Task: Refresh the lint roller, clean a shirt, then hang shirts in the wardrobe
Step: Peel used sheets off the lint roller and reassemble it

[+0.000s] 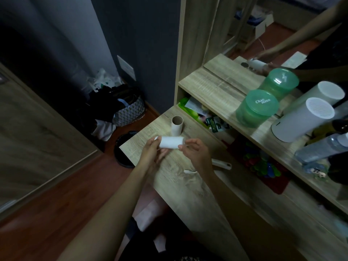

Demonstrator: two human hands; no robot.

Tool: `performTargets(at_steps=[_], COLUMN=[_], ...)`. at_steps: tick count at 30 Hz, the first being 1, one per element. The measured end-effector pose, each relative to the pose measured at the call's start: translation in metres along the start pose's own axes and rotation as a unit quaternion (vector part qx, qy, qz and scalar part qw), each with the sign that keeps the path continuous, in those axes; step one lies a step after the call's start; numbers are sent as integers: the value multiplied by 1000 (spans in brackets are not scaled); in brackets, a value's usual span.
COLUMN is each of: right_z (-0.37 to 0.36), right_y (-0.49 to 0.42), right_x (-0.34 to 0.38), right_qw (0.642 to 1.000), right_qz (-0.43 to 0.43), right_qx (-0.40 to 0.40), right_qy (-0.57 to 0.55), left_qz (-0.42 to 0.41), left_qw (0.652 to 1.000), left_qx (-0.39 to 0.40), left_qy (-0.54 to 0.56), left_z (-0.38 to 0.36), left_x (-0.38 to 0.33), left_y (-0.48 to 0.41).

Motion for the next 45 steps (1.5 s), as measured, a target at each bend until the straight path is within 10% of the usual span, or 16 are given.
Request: performTargets(at_steps=[45], right_z=[-10], right_y=[-14], right_x=[11], right_qw=[970], right_qz=[26], right_qx=[216], right_qy=[105], left_qz=[38], left_qw=[998], left_qx=[50], left_qy=[11], left_z=[3], left_x=[-8], left_y=[7])
Point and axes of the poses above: each hand's wrist, its own y-axis away from the middle knuckle, its own z-axis out of the back of the hand, x = y × z, the point moved 5 cm from there along -y, towards the middle knuckle, and after that the axes turned 12 degrees about -x, right-handed, at the moved point
